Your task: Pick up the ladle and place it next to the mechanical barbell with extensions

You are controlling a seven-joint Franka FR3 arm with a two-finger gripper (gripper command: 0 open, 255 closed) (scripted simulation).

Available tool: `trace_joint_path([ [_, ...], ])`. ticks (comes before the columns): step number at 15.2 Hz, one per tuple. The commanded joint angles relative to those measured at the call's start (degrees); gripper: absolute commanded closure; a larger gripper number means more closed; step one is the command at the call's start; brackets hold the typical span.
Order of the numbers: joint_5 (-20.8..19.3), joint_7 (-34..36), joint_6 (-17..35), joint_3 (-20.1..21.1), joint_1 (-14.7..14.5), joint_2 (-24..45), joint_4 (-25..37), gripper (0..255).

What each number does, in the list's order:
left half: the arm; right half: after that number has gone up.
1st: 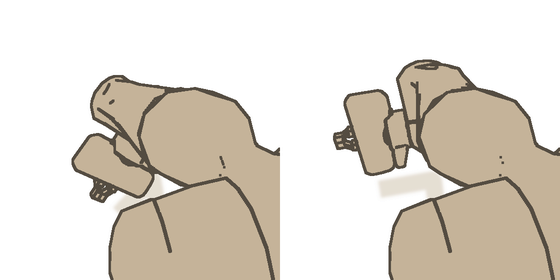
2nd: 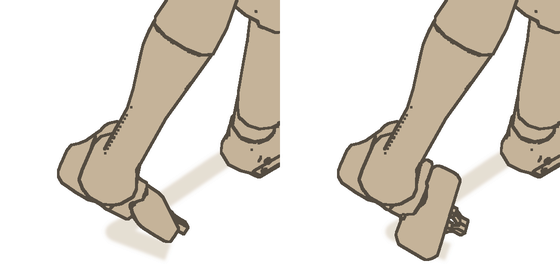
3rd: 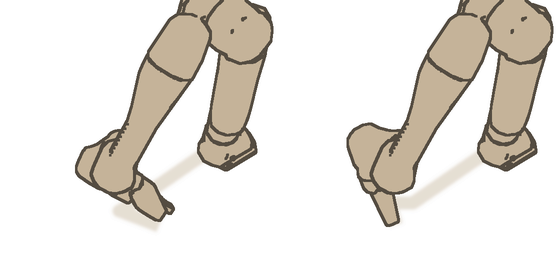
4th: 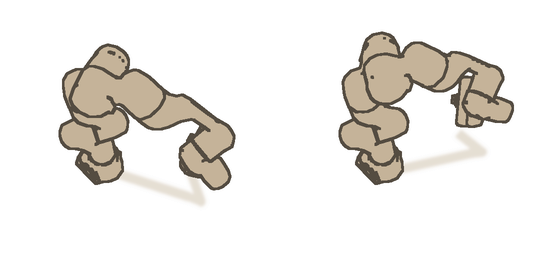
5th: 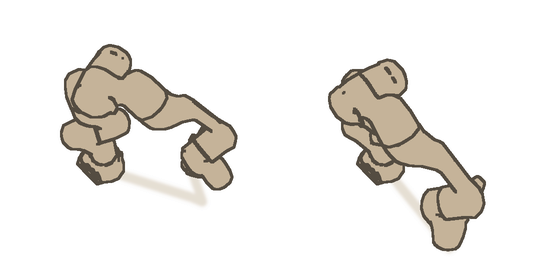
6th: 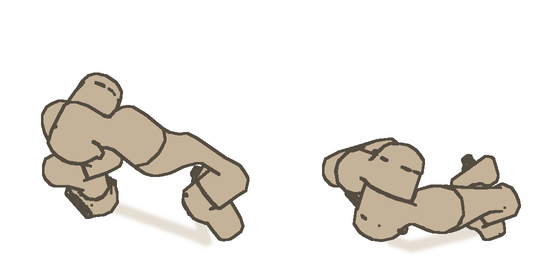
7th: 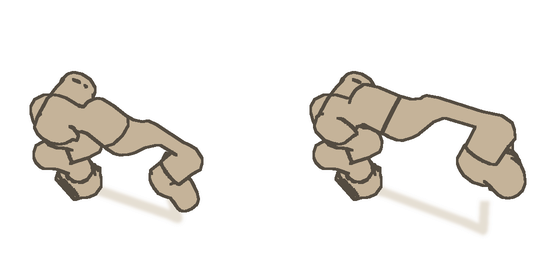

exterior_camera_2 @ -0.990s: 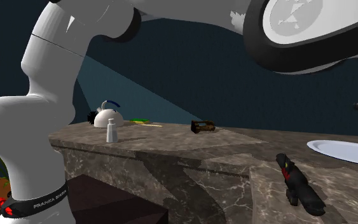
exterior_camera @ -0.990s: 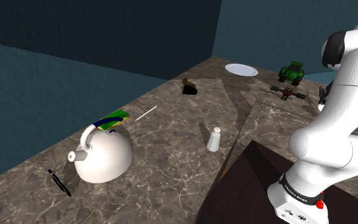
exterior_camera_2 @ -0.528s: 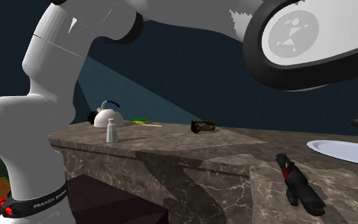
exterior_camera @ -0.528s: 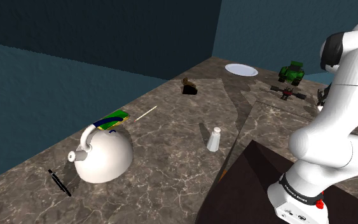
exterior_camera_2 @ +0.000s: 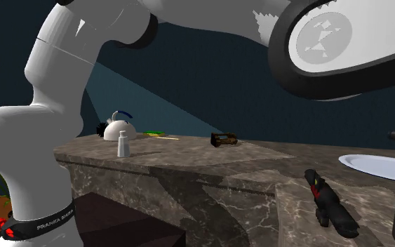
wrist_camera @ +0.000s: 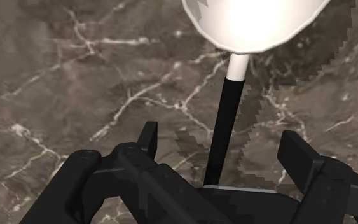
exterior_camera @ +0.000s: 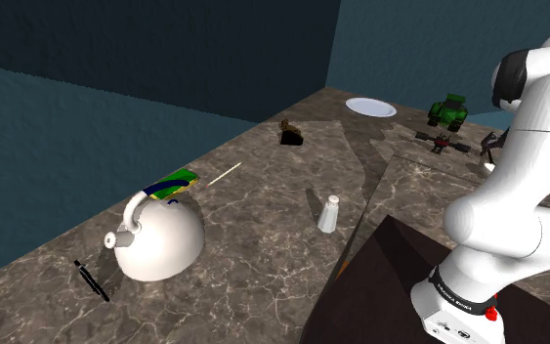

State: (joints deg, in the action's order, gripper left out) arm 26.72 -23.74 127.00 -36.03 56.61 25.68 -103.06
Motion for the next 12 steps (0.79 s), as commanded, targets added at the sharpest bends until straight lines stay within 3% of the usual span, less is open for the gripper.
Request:
trace_joint_path([
  [1, 0.00, 0.00, 0.00, 0.00, 0.00, 0.00, 0.00, 0],
  [5, -3.55, 2.12, -4.97, -2.04, -1.14, -4.23, 1.60, 0],
  [12, -3.56, 2.13, -4.97, -2.03, -1.13, -4.24, 1.60, 0],
])
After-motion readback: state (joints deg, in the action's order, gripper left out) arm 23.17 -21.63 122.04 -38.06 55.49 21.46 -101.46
